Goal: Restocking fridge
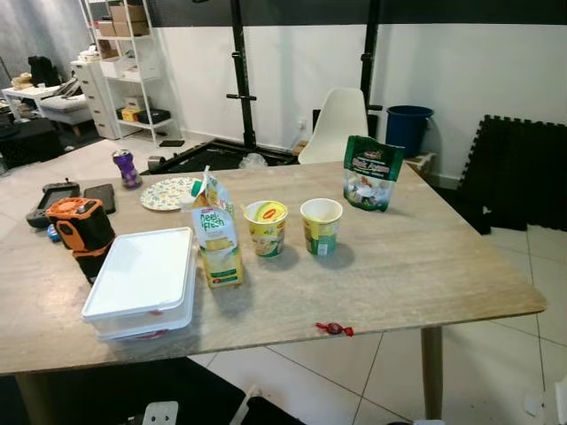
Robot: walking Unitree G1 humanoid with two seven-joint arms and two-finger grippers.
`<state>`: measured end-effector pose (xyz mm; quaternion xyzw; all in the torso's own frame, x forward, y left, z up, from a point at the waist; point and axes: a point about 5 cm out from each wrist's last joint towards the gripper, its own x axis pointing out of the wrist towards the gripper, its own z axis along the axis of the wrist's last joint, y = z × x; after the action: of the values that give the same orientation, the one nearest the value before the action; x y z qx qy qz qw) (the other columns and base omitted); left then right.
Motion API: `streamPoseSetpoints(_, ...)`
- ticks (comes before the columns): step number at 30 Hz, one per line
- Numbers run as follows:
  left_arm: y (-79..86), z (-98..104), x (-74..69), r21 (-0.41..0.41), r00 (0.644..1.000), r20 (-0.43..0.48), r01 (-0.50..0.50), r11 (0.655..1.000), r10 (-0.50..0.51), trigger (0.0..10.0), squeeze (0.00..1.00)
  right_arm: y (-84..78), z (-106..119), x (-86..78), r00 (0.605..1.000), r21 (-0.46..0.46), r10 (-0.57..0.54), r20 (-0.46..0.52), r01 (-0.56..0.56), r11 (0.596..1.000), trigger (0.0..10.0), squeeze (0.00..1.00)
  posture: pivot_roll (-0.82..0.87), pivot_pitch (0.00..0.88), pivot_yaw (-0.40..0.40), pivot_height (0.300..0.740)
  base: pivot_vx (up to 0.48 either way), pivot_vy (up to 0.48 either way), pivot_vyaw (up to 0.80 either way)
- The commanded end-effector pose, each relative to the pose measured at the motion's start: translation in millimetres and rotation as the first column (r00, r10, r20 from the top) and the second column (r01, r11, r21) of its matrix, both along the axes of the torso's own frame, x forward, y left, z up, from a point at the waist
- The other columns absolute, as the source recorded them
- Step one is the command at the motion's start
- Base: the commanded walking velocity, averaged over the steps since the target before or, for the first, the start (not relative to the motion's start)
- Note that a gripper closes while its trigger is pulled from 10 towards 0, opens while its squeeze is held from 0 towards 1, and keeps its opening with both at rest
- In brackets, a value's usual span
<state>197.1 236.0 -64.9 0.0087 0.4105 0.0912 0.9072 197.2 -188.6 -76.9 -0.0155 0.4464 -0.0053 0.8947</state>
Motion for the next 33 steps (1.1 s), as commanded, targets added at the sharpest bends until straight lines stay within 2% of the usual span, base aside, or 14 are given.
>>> streamPoseSetpoints(1,6.0,-1.1,-4.4,0.02,1.0,-0.023,0.001,1.0,0.0,10.0,0.0,-2.8,-2.1,-4.6,1.0,-0.003,-0.012,-0.016,0.012,1.0,10.0,0.0,0.02,0.067,0.034,0.734,0.0,0.0,0.0)
streamPoseSetpoints(5,5.4,-1.9,-5.5,0.021,1.0,-0.026,0.0,1.0,0.0,10.0,0.0,-5.0,-2.4,-5.8,1.0,-0.004,-0.012,-0.017,0.011,1.0,10.0,0.0,0.03,0.065,0.026,0.734,0.0,0.0,0.0)
streamPoseSetpoints(7,6.3,-1.7,-5.6,0.025,1.0,-0.028,0.006,1.0,-0.005,10.0,0.0,-3.9,-2.4,-5.5,1.0,-0.003,-0.01,-0.017,0.01,1.0,10.0,0.0,0.03,0.05,0.052,0.734,0.0,0.0,0.0)
streamPoseSetpoints(10,8.7,-0.8,-4.5,0.047,0.997,-0.047,0.064,0.997,-0.061,10.0,0.0,-6.7,-0.6,-3.4,0.998,0.023,-0.065,0.008,0.065,0.998,10.0,0.0,0.06,0.03,0.062,0.734,0.0,0.0,0.0)
streamPoseSetpoints(11,7.4,1.1,-0.7,0.055,0.997,-0.035,0.074,0.996,-0.073,10.0,0.0,-13.5,0.0,-4.6,0.997,0.028,-0.075,0.009,0.075,0.997,10.0,0.0,0.06,0.037,0.026,0.734,0.0,0.0,0.0)
streamPoseSetpoints(12,7.4,1.1,-0.7,0.055,0.997,-0.035,0.074,0.996,-0.073,10.0,0.0,-13.5,0.0,-4.6,0.997,0.028,-0.075,0.009,0.075,0.997,10.0,0.0,0.06,0.037,0.026,0.734,0.0,0.0,0.0)
streamPoseSetpoints(13,8.7,4.8,5.2,0.032,1.0,0.008,0.004,0.999,-0.004,10.0,0.0,-17.8,-0.3,-6.8,1.0,0.005,-0.031,-0.003,0.031,0.999,10.0,0.0,0.05,0.043,0.013,0.734,0.0,0.0,0.0)
streamPoseSetpoints(16,9.3,5.9,6.8,0.018,0.999,0.021,-0.029,0.999,0.028,10.0,0.0,-20.7,0.0,-7.4,1.0,-0.001,-0.03,-0.001,0.03,1.0,10.0,0.0,0.05,0.046,0.012,0.734,0.0,0.0,0.0)
streamPoseSetpoints(20,9.4,5.2,5.9,0.022,1.0,0.011,-0.022,1.0,0.022,10.0,0.0,-21.9,0.9,-6.3,1.0,0.001,-0.03,0.005,0.03,1.0,10.0,0.0,0.05,0.049,0.003,0.734,0.0,0.0,0.0)
streamPoseSetpoints(25,13.3,0.2,-4.8,0.031,0.999,-0.024,-0.021,0.999,0.021,10.0,0.0,-23.9,1.2,-6.7,0.999,0.005,-0.038,0.01,0.038,0.999,10.0,0.0,0.05,0.058,0.012,0.734,0.0,0.0,0.0)
streamPoseSetpoints(33,15.8,-0.1,-6.7,0.032,0.999,-0.027,-0.029,0.999,0.03,10.0,0.0,-24.7,-0.5,-10.7,0.999,0.018,-0.041,0.004,0.04,0.999,10.0,0.0,0.05,0.061,0.014,0.734,0.0,0.0,0.0)
